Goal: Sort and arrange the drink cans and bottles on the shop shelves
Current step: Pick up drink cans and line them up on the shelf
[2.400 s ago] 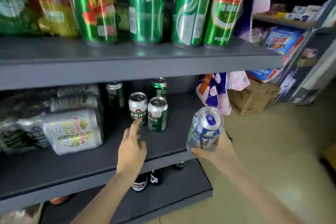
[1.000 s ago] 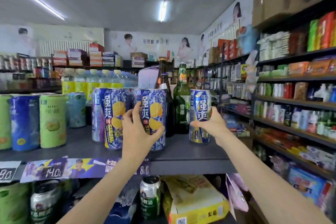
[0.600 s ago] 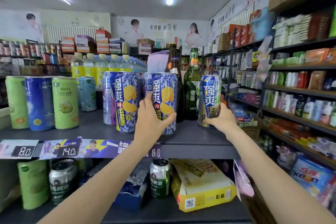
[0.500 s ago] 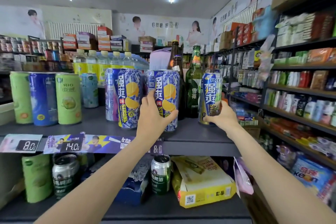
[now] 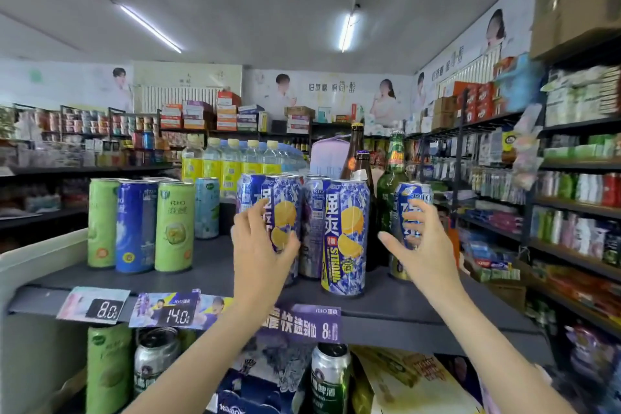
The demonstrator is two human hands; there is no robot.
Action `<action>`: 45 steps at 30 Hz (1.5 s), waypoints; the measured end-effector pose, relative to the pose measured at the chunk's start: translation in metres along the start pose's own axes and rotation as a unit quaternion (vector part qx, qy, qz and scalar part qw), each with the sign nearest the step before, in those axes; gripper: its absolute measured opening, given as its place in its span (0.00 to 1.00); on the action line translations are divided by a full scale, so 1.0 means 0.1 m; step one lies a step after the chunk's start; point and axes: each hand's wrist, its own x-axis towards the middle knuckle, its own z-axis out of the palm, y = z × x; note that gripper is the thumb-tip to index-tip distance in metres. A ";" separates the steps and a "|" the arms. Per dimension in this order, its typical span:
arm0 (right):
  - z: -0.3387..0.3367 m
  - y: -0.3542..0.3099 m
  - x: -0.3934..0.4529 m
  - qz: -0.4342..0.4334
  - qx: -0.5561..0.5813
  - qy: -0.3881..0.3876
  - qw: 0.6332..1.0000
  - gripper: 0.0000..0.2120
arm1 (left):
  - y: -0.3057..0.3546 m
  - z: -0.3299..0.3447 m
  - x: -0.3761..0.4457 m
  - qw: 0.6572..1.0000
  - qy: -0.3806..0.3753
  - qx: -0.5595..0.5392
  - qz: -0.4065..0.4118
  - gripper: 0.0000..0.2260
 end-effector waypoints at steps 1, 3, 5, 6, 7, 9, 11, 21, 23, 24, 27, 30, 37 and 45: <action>0.07 -0.12 0.00 -0.007 0.027 -0.047 0.999 0.37 | -0.05 -0.01 0.06 0.999 -0.005 0.017 -0.035 0.29; 0.23 -0.27 0.02 -0.017 0.042 -0.108 0.993 0.44 | -0.12 0.00 0.13 0.992 -0.066 0.019 -0.107 0.38; 0.36 -0.31 0.03 -0.024 0.032 -0.123 0.992 0.49 | -0.18 0.03 0.14 0.981 -0.142 0.010 -0.136 0.43; 0.40 -0.32 0.03 -0.023 0.033 -0.120 0.992 0.50 | -0.21 0.05 0.14 0.977 -0.161 0.012 -0.137 0.44; 0.42 -0.31 0.03 -0.020 0.037 -0.111 0.993 0.50 | -0.23 0.06 0.15 0.976 -0.168 0.017 -0.136 0.44; 0.44 -0.29 0.04 -0.023 0.032 -0.091 0.995 0.52 | -0.28 0.09 0.19 0.976 -0.164 0.018 -0.143 0.44; 0.43 -0.27 0.07 -0.027 0.000 -0.073 0.997 0.54 | -0.29 0.10 0.21 0.975 -0.163 0.013 -0.153 0.45; 0.40 -0.17 0.17 0.009 -0.204 -0.040 0.978 0.51 | -0.38 0.01 0.17 0.980 -0.124 0.051 -0.145 0.44; 0.42 -0.16 0.18 0.009 -0.223 -0.037 0.974 0.50 | -0.43 -0.06 0.19 0.982 -0.119 0.044 -0.142 0.44; 0.43 -0.15 0.19 0.009 -0.226 -0.035 0.974 0.50 | -0.44 -0.10 0.20 0.982 -0.117 0.040 -0.143 0.43; 0.46 -0.14 0.20 0.003 -0.234 -0.033 0.972 0.50 | -0.45 -0.18 0.21 0.983 -0.115 0.036 -0.140 0.43; 0.46 -0.15 0.20 -0.009 -0.231 -0.031 0.972 0.50 | -0.44 -0.21 0.22 0.982 -0.121 0.035 -0.141 0.43; 0.44 -0.21 0.22 -0.009 -0.183 -0.059 0.981 0.50 | -0.52 -0.25 0.25 0.978 -0.106 0.048 -0.171 0.44; 0.69 -0.60 0.12 -0.178 -0.201 0.007 0.963 0.40 | -0.68 -0.45 0.34 0.977 -0.091 0.054 -0.186 0.44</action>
